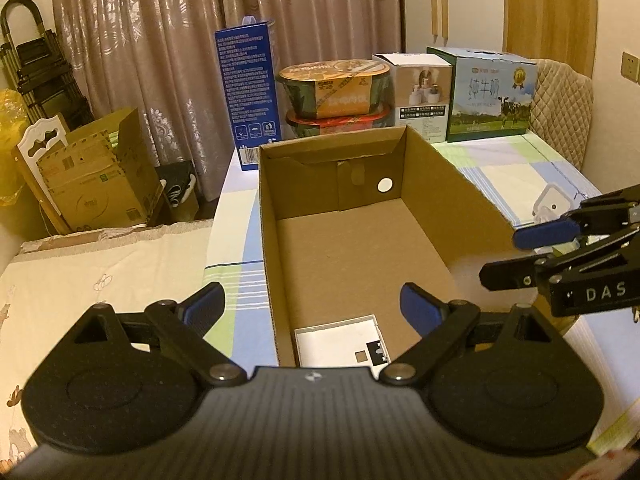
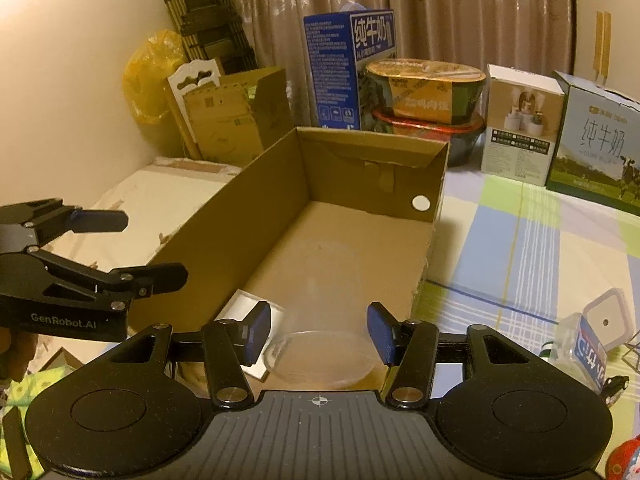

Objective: Organize rigid objects
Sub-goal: 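Lower the clear cup into the cardboard box and open the right gripper, then grasp the white plug adapter with the right gripper while the left tool returns over the table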

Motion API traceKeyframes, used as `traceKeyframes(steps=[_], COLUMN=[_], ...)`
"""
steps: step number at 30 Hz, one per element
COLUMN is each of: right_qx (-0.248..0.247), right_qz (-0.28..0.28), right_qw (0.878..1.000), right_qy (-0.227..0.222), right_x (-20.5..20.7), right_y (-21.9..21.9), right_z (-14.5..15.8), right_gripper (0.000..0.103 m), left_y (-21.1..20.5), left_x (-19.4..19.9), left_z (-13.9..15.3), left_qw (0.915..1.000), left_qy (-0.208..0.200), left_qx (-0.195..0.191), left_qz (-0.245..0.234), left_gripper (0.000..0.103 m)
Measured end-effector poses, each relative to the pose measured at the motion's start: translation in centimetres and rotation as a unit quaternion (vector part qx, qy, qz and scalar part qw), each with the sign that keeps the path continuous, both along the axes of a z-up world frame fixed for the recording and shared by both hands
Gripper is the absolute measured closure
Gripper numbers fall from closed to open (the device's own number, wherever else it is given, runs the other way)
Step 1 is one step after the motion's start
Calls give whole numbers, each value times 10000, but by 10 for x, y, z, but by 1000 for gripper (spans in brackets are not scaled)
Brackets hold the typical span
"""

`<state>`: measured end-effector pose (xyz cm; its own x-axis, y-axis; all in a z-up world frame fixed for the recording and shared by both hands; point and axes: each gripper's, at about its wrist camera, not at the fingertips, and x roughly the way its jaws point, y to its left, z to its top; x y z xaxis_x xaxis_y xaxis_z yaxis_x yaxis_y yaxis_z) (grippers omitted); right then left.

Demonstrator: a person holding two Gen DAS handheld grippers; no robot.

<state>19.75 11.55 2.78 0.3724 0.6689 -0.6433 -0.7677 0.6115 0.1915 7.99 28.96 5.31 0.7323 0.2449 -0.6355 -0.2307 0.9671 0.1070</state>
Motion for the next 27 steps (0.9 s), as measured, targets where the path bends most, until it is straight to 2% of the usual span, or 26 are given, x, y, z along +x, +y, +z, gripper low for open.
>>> traceKeyframes(steps=[2,12,21,27], right_qx=[117,407,572,565], right_qz=[-86,-415,-843,-1355], right_qw=[9999,9981,9941,9870], right_qy=[-75,-224,-378,-653], right_x=[0,-5,-22,-34], right_y=[-5,-57,-134,-205], right_z=[3,30,59,74], right_gripper=[40,38,38,37], left_y=[0,-25,-82,-136], left_x=[-2,-8,-7,-6], left_z=[1,22,46,60], left_qw=[10000,9993,9971,9925], left_qy=[-31,-284,-499,-693], left_qx=[-34,-232,-395,-522], left_qz=[26,-26,-427,-865], left_gripper=[11,11,11,9])
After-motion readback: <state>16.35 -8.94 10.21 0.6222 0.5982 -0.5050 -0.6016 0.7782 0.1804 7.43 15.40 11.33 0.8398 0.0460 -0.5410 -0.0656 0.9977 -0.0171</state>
